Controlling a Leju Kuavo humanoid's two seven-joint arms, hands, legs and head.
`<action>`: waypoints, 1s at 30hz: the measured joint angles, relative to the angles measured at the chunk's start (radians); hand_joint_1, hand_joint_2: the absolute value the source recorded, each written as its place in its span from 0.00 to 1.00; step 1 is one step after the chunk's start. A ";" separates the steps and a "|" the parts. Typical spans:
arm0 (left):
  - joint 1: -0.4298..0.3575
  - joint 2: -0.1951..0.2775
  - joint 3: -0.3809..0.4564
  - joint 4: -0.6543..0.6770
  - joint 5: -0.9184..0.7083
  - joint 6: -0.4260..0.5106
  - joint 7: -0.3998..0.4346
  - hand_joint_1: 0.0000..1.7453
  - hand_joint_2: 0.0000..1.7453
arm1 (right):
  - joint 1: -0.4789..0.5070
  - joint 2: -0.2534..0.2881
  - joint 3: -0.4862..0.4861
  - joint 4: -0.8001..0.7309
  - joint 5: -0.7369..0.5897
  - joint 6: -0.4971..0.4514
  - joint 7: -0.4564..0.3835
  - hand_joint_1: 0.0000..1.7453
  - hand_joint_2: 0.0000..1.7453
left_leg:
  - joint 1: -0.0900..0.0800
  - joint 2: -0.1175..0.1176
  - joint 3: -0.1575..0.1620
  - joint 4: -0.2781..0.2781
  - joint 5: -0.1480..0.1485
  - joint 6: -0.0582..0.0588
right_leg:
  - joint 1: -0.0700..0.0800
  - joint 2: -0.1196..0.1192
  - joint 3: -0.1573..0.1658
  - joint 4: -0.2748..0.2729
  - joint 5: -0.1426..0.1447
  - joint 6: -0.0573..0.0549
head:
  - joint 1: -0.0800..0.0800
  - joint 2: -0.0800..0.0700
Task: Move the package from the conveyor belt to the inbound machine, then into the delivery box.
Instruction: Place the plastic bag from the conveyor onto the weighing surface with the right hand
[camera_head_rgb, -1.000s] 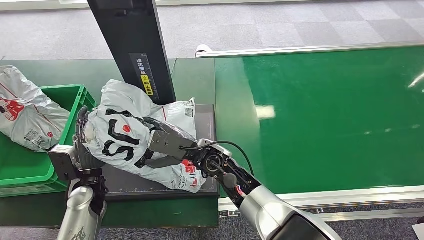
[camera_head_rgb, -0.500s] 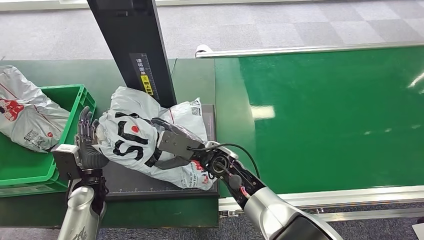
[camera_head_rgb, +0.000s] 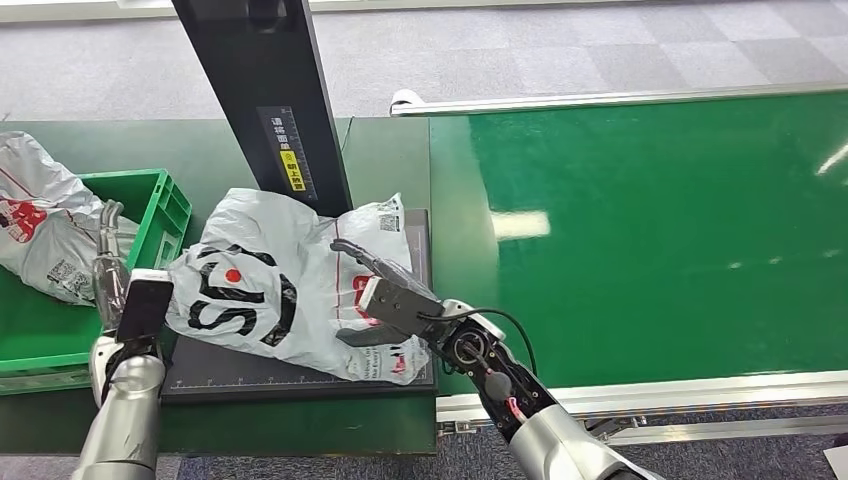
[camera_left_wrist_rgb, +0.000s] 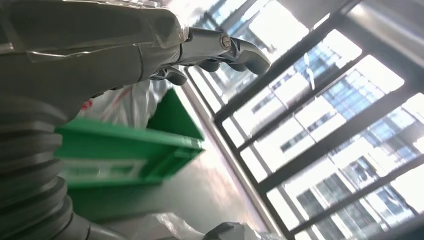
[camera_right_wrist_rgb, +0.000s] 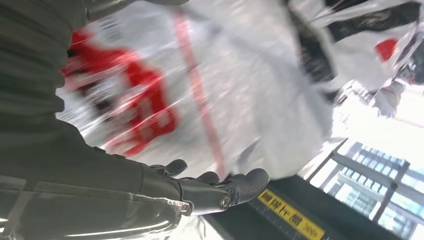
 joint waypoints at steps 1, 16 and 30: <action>-0.006 0.011 0.007 0.001 -0.006 0.013 -0.002 0.00 1.00 | 0.014 -0.007 -0.010 -0.015 -0.003 0.000 -0.004 0.00 1.00 | 0.000 0.000 0.000 0.000 0.000 0.000 | 0.000 0.000 0.000 0.000 0.000 0.000 | 0.000 0.000; -0.006 0.064 0.002 -0.093 -0.026 0.035 -0.025 0.00 1.00 | 0.207 -0.097 -0.132 -0.154 -0.045 0.005 -0.049 0.00 1.00 | -0.001 -0.001 0.000 0.000 0.000 0.000 | -0.001 0.000 0.000 0.000 0.000 0.000 | 0.000 0.000; -0.021 0.158 -0.096 -0.235 -0.264 0.146 0.089 0.00 1.00 | 0.322 -0.127 -0.186 -0.241 -0.033 0.017 -0.053 0.00 1.00 | -0.001 0.000 0.000 0.000 0.000 0.000 | 0.000 0.000 0.000 0.000 0.000 0.000 | 0.000 0.000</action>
